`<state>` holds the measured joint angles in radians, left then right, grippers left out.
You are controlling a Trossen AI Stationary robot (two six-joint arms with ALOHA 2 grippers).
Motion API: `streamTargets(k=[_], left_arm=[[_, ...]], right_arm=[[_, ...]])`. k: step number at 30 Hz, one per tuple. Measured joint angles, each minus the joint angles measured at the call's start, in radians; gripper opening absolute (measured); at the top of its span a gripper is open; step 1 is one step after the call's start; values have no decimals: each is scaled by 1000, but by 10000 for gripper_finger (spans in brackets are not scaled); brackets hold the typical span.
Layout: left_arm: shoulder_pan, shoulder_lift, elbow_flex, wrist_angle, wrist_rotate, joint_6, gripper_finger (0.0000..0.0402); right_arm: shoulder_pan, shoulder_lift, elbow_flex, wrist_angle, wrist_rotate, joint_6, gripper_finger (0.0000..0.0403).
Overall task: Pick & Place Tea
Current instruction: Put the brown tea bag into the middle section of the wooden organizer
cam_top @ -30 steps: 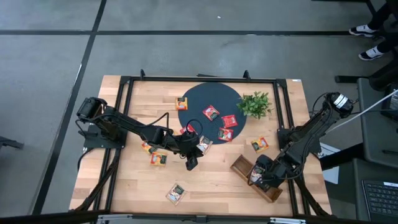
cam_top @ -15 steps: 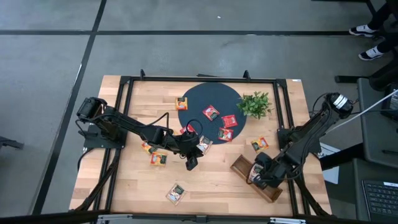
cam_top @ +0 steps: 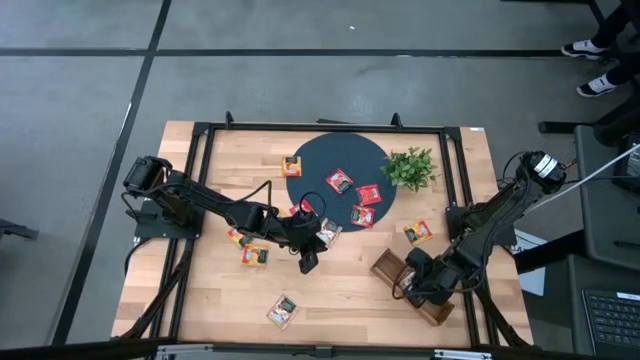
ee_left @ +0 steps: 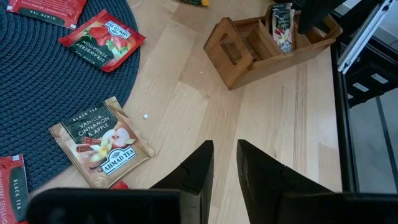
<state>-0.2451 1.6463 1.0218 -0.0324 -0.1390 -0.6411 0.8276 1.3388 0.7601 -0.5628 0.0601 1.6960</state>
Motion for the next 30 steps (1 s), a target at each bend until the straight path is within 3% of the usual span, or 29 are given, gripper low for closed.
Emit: streamTargets(k=[9, 15, 20, 25, 30], left_arm=[[0, 0, 0, -51, 114, 12, 68], [0, 0, 0, -136, 94, -24, 68], [3, 0, 0, -122, 5, -45, 68], [38, 11, 0, -140, -22, -114, 59], [86, 54, 0, -134, 24, -80, 32]], right_arm=[[-77, -1, 0, 131, 0, -190, 30], [-205, -1, 0, 218, -8, -348, 31], [-338, -1, 0, 294, -91, -482, 36], [-479, -1, 0, 339, -147, -577, 81], [-599, -1, 0, 349, -157, -645, 131]])
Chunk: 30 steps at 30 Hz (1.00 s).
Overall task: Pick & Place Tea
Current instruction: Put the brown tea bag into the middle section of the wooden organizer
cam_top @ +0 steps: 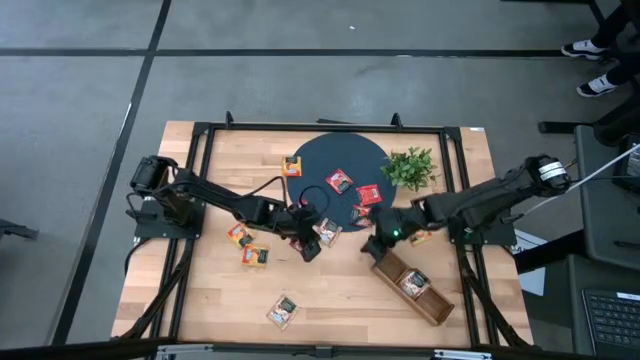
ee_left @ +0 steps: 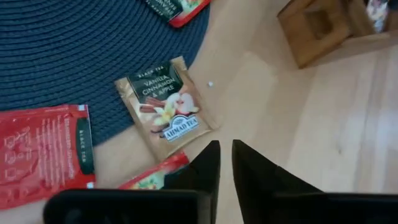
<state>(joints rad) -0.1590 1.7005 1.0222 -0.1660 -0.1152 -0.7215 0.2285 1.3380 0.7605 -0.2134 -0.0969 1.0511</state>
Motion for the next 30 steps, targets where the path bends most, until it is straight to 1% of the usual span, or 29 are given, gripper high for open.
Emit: streamTargets(k=[2, 5, 11, 19, 24, 27, 30], left_arm=[[14, 15, 0, 4, 7, 23, 19], [31, 41, 0, 11, 7, 64, 4], [40, 106, 0, 23, 12, 139, 2], [40, 181, 0, 36, -5, 160, 4], [39, 198, 3, 47, -27, 159, 3], [38, 208, 4, 55, -54, 159, 5], [39, 209, 4, 54, -58, 159, 2]], right_arm=[[-37, 0, 0, 23, 0, -36, 141], [-90, 5, 0, 61, -3, -82, 146], [-166, 41, 1, 103, -9, -121, 146], [-188, 137, 1, 131, -45, -147, 146], [-212, 208, 1, 167, -63, -168, 146], [-235, 253, 0, 232, -87, -170, 146], [-255, 295, 0, 278, -90, -166, 146]])
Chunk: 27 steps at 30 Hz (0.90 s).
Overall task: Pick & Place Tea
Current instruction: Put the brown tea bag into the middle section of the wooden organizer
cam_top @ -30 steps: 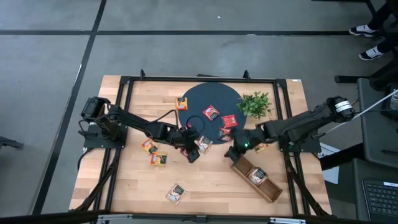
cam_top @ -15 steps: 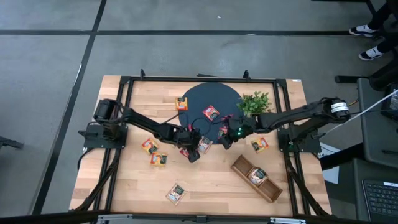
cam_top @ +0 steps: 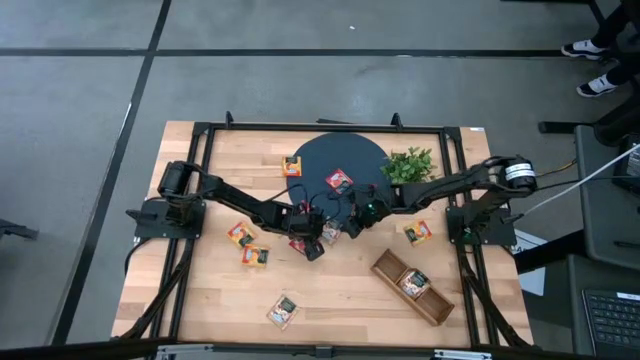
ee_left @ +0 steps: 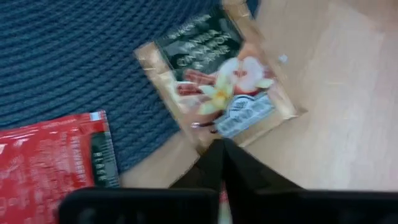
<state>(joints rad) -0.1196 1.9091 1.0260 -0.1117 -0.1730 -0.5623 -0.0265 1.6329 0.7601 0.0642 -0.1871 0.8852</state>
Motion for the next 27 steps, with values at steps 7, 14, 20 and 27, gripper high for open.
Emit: streamTargets(k=[7, 14, 20, 27], left_arm=[[0, 1, -1, -7, 0, -8, 5], [0, 2, -3, -1, 3, -20, 5], [0, 5, -5, 29, 7, -26, 3], [0, 5, -5, 30, 10, -27, 8]], right_arm=[[-34, 55, 0, 25, 0, 17, 146], [-35, 87, 0, 56, -24, 41, 146], [-35, 91, 1, 78, -26, 55, 131], [-35, 91, 1, 76, -25, 73, 47]])
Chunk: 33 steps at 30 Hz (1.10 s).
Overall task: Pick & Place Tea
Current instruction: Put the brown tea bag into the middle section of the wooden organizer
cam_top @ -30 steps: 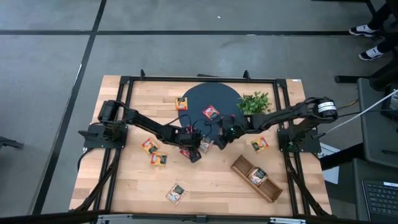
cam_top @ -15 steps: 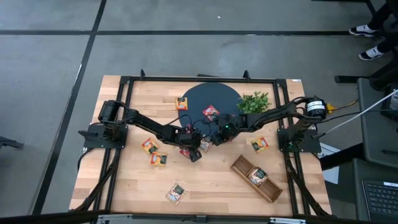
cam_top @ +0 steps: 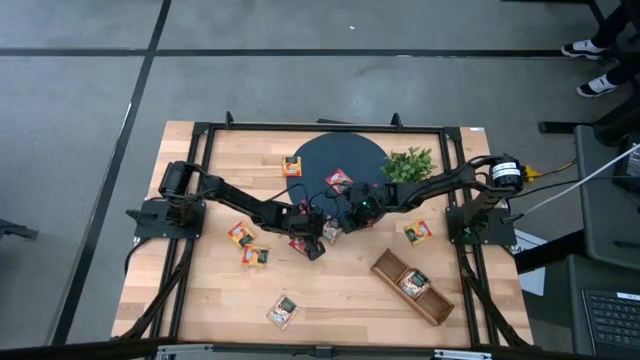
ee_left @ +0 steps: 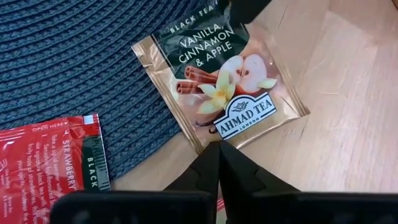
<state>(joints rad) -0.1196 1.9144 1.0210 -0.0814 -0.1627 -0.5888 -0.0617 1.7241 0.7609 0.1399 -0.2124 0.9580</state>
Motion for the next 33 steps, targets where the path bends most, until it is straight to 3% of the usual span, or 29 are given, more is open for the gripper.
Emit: streamTargets(k=[3, 16, 27, 33], left_arm=[[-2, 0, 0, 1, 3, 0, 10], [12, -78, -3, -52, 184, -19, 12], [-1, -292, -2, -241, 173, -48, 6], [-31, -411, -1, -326, 107, -70, 6]], right_arm=[[0, 0, 0, 0, 0, 0, 10], [0, 0, 0, 1, -42, -17, 4], [0, -101, 8, -20, -71, -17, 3], [7, -206, 43, -88, -70, -17, 3]])
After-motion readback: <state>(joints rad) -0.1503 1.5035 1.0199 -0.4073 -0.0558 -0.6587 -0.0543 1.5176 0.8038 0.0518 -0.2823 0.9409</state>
